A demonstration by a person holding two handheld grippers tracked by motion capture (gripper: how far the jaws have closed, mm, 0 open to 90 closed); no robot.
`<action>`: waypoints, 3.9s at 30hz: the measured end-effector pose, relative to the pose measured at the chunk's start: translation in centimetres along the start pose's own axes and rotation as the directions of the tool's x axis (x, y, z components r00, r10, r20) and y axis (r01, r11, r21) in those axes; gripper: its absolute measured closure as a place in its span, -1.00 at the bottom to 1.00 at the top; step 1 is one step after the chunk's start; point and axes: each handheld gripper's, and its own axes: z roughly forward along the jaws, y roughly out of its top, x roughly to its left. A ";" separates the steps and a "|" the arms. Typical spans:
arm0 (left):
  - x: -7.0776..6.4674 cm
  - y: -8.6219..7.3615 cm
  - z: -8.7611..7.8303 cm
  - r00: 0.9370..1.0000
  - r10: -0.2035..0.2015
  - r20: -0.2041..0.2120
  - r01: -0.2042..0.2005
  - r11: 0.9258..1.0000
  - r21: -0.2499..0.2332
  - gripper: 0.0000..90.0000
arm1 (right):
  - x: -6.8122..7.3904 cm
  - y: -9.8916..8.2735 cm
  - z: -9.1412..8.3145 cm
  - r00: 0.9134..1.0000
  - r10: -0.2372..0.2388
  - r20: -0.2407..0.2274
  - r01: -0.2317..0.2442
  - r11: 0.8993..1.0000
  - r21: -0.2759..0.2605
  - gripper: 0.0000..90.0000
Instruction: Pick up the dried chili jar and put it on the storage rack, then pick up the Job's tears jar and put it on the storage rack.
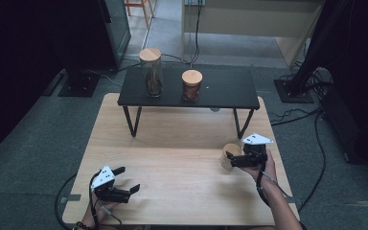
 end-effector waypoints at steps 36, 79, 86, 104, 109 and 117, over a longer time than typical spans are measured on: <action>0.0 0.1 0.0 1.000 0.007 0.000 -0.007 1.000 0.004 -0.99 | 0.5 -2.4 2.3 0.999 0.037 -0.012 -0.036 0.998 0.046 -0.90; 0.0 0.0 0.0 1.000 0.005 0.003 -0.005 1.000 0.003 -0.99 | 0.1 -1.2 3.2 0.999 0.032 -0.032 -0.029 0.995 0.097 -0.44; 0.1 0.0 0.0 1.000 0.004 0.005 -0.004 1.000 0.002 -0.99 | 0.2 -1.0 3.2 0.999 0.023 -0.031 -0.019 0.995 0.100 -0.44; 0.1 0.1 0.0 1.000 0.004 0.006 -0.004 1.000 0.003 -0.99 | 0.2 0.1 2.2 0.999 0.019 -0.044 -0.015 0.995 0.102 -0.44; 0.1 0.1 0.0 1.000 0.007 0.006 -0.007 1.000 0.003 -0.99 | 0.3 1.3 1.6 0.999 0.014 -0.045 -0.008 0.994 0.112 -0.44; 0.1 0.0 0.0 1.000 0.006 0.007 -0.006 1.000 0.002 -0.99 | 0.7 2.8 0.5 0.999 0.008 -0.042 -0.003 0.994 0.108 -0.44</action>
